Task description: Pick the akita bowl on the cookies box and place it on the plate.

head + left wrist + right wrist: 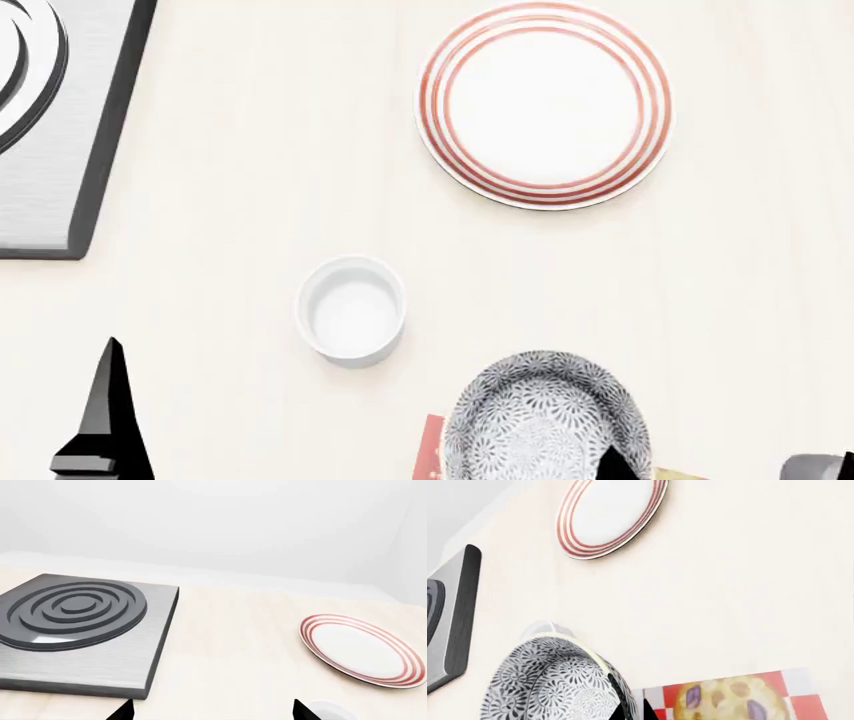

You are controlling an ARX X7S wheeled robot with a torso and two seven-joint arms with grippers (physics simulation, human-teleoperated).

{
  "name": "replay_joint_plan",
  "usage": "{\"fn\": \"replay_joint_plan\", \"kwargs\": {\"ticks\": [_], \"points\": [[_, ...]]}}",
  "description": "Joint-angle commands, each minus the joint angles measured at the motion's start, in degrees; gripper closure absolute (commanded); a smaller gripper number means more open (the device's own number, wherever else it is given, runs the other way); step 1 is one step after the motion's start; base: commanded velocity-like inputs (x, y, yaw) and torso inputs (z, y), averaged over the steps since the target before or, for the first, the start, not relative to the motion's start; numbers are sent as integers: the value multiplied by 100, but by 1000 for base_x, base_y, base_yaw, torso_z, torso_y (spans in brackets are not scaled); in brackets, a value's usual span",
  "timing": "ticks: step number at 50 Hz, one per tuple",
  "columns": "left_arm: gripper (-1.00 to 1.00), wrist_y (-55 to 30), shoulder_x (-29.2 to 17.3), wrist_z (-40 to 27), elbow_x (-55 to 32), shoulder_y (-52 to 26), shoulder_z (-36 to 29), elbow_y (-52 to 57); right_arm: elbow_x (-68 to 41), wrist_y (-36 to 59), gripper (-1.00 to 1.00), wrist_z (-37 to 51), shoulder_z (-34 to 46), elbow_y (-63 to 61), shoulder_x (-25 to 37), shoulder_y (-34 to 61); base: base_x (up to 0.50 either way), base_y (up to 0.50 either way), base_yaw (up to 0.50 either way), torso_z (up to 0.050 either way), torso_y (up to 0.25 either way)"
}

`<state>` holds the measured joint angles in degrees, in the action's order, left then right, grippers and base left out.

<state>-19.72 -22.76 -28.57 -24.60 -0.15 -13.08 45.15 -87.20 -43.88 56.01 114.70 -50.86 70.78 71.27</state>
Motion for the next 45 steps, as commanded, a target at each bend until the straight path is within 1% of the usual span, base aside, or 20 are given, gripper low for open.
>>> {"fn": "replay_joint_plan", "kwargs": {"ticks": [1, 10, 19, 28, 45], "points": [[-100, -20, 94, 292, 19, -20, 71, -183, -1130, 303, 100, -862, -510, 581, -148, 786, 0, 0, 0, 0, 0], [-100, 14, 98, 306, -38, -36, 80, -251, -2418, 672, 100, -1671, -852, 1660, -542, 1202, 0, 0, 0, 0, 0], [-100, 30, 85, 292, -5, -46, 54, -293, -2938, 901, 100, -2004, -1034, 2286, -852, 1361, 0, 0, 0, 0, 0], [-100, 46, 72, 293, 48, -50, -2, -335, -3577, 1035, 100, -2439, -1322, 3186, -1243, 1483, 0, 0, 0, 0, 0], [-100, 64, 51, 276, 19, -77, -7, -379, -4182, 1285, 100, -2822, -1561, 4332, -1913, 1486, 0, 0, 0, 0, 0]]}}
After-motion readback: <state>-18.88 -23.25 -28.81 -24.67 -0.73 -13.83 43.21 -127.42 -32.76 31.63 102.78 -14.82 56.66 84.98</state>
